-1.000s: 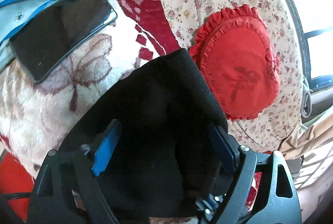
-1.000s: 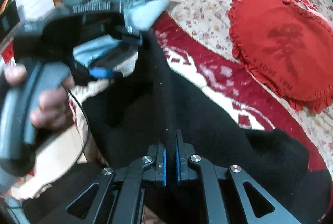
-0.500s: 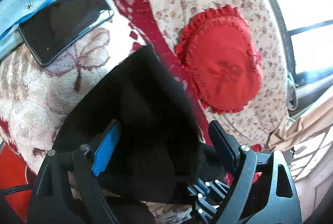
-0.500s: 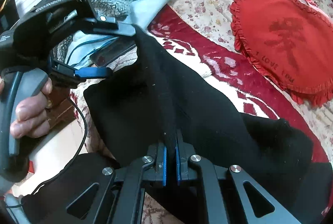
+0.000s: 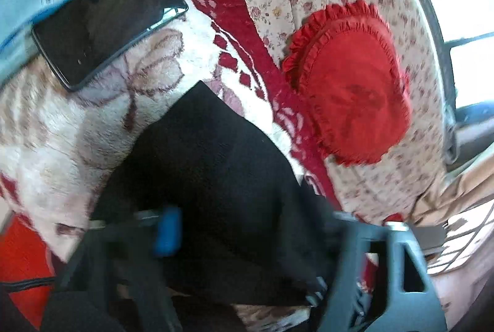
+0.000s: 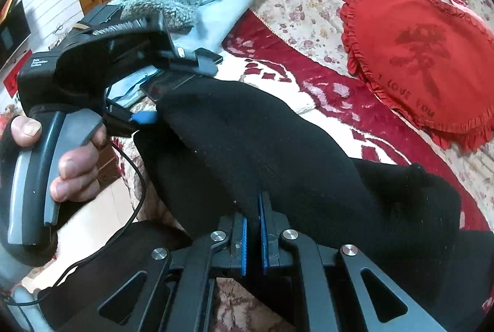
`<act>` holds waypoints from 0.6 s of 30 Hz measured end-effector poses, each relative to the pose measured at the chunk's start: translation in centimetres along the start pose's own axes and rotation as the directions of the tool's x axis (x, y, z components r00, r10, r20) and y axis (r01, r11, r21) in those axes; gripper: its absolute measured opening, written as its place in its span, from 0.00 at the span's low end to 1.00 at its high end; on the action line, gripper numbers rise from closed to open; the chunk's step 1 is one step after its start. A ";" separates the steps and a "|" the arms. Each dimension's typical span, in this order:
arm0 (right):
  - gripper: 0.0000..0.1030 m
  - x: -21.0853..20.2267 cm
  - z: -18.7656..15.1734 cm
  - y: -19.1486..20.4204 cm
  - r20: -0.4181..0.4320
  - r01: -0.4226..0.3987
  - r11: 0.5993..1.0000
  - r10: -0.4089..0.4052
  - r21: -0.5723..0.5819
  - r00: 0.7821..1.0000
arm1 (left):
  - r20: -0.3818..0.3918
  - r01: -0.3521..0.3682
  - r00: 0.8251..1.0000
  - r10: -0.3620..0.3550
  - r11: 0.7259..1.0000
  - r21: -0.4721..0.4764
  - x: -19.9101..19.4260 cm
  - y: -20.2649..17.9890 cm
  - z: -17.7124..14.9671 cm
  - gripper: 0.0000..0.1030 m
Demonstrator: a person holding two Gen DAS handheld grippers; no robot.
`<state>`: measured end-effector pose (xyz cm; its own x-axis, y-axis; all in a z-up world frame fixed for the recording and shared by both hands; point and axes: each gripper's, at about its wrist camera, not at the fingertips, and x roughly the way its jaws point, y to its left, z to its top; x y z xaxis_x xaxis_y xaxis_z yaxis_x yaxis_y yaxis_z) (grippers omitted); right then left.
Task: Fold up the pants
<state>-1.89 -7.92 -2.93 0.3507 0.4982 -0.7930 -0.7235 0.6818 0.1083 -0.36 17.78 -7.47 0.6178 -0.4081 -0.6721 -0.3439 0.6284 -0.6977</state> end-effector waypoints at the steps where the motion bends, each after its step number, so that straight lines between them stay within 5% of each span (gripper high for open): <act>1: 0.06 -0.4 -0.1 0.1 0.006 -0.003 1.000 0.003 0.001 1.000 | 0.009 -0.024 1.000 0.024 0.999 0.029 -0.5 -0.3 -0.2 0.31; 5: 0.06 -2.1 -0.4 1.1 0.022 -0.007 1.000 0.008 -0.014 1.000 | 0.038 -0.045 0.998 0.041 0.993 0.107 -2.6 -1.2 -1.2 0.21; 11: 0.06 -3.4 -2.4 2.6 0.003 -0.051 0.999 0.051 -0.019 0.999 | 0.085 -0.150 0.987 0.134 0.962 0.228 -4.4 -0.8 -4.0 0.20; 15: 0.06 -0.5 -3.5 2.2 -0.058 -0.042 0.999 0.042 0.012 0.997 | 0.048 -0.223 0.975 0.218 0.949 0.222 -1.9 1.2 -4.5 0.20; 18: 0.06 0.9 -4.0 1.2 -0.093 -0.050 0.997 0.056 0.061 0.994 | 0.033 -0.213 0.977 0.211 0.954 0.209 -1.6 1.9 -4.6 0.20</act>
<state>-4.89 -8.80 -5.92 0.2531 0.4839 -0.8377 -0.7025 0.6873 0.1847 -5.24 16.60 -8.91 0.5543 -0.2443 -0.7956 -0.3125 0.8249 -0.4710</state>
